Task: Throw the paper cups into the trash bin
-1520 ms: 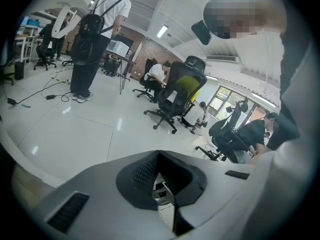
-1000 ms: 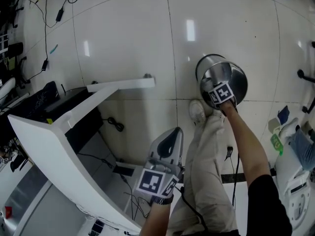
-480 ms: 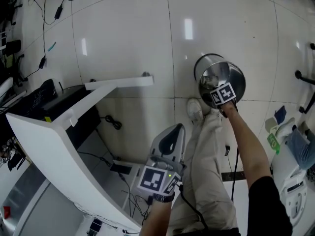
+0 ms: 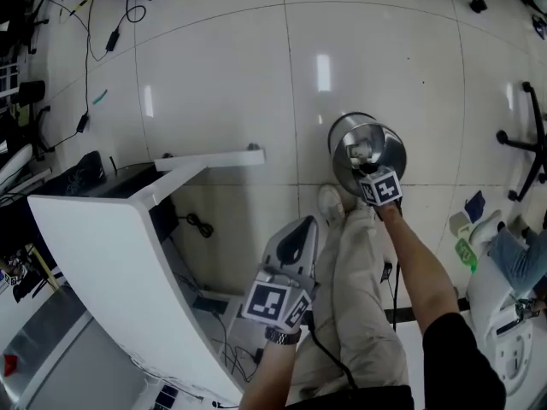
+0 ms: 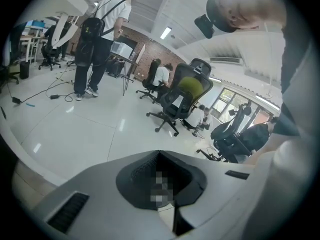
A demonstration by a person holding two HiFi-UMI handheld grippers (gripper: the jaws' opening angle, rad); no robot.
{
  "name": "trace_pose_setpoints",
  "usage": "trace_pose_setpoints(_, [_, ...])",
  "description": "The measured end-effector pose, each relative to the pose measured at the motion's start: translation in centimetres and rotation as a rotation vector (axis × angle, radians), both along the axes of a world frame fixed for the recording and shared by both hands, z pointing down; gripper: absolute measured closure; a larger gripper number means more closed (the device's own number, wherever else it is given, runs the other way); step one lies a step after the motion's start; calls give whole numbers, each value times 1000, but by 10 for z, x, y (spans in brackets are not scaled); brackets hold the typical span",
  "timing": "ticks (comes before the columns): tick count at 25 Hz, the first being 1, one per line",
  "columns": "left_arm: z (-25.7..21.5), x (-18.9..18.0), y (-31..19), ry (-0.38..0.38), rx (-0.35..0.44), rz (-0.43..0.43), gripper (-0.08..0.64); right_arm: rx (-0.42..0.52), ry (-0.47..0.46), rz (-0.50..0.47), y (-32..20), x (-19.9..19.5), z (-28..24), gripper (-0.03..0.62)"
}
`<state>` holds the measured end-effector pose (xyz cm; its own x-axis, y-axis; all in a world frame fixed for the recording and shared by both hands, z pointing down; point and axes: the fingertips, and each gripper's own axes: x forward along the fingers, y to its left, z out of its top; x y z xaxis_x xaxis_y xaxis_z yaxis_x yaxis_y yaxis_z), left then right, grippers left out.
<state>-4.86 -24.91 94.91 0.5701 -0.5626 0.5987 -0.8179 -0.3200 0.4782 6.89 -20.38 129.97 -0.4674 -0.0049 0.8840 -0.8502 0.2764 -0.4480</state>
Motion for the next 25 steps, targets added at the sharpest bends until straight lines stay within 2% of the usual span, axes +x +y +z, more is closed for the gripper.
trace_pose_setpoints(2, [-12, 6, -6, 3, 22, 13, 558, 91, -23, 27, -15, 0, -25, 585])
trace_pose_setpoints(5, [-32, 16, -15, 9, 52, 21, 558, 192, -57, 48, -27, 2, -67, 586])
trace_pose_setpoints(11, [-87, 35, -26, 29, 119, 39, 558, 293, -56, 27, -29, 10, -144, 586])
trace_pose_setpoints(15, [-106, 50, -21, 56, 130, 68, 558, 344, -146, 11, -29, 7, -203, 586])
trace_pose_setpoints(19, [-126, 58, -13, 44, 134, 102, 558, 434, -232, 41, -40, 6, -282, 586])
trace_pose_setpoints(22, [-157, 62, -9, 47, 156, 103, 558, 488, -320, 87, -44, 8, -348, 588])
trace_pose_setpoints(25, [-194, 63, -9, 47, 192, 106, 559, 546, -351, 101, -46, 10, -409, 588])
